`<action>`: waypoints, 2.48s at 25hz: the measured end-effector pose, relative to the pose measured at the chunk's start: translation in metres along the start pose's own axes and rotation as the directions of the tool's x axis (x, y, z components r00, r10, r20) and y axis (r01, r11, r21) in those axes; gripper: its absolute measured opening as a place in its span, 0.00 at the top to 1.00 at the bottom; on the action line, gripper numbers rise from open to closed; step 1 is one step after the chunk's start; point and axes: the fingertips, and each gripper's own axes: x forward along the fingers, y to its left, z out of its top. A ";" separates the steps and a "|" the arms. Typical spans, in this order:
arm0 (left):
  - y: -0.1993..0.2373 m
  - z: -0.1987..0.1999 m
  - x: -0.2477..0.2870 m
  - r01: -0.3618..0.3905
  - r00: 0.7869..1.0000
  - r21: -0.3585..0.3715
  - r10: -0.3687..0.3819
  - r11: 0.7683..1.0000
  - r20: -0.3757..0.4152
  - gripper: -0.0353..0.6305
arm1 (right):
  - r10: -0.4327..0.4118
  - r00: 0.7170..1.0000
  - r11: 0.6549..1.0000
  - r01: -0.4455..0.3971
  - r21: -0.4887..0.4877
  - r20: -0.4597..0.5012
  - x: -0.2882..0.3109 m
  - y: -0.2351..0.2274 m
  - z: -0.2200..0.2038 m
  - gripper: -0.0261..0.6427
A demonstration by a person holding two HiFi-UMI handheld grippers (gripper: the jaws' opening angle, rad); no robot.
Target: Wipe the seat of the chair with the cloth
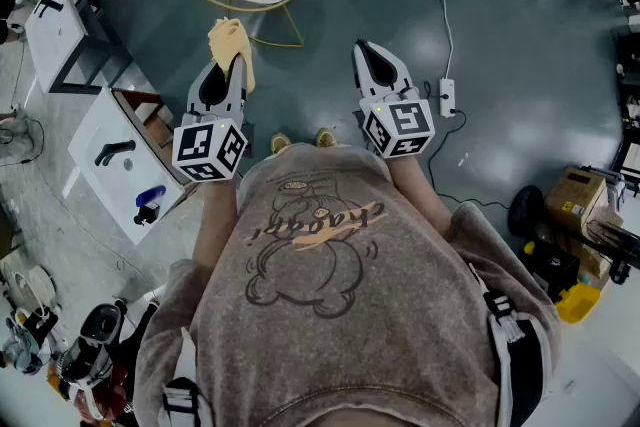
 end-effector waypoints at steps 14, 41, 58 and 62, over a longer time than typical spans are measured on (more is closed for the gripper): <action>0.026 0.008 -0.001 0.060 0.998 0.004 -0.060 0.998 0.003 0.83 | -0.029 1.000 0.999 0.029 0.021 0.011 0.013 0.029 -0.008 0.92; 0.094 0.021 0.089 0.101 0.995 0.000 -0.101 0.995 -0.006 0.83 | -0.078 0.997 0.996 0.078 0.049 0.001 0.110 0.009 -0.013 0.92; 0.132 0.070 0.264 0.025 1.000 -0.036 -0.025 0.999 -0.005 0.83 | 0.036 0.999 0.999 -0.036 0.006 -0.034 0.270 -0.099 0.048 0.92; 0.137 0.080 0.305 -0.001 1.000 -0.042 0.000 0.999 -0.009 0.83 | 0.074 0.996 0.997 -0.075 -0.005 -0.042 0.308 -0.127 0.060 0.92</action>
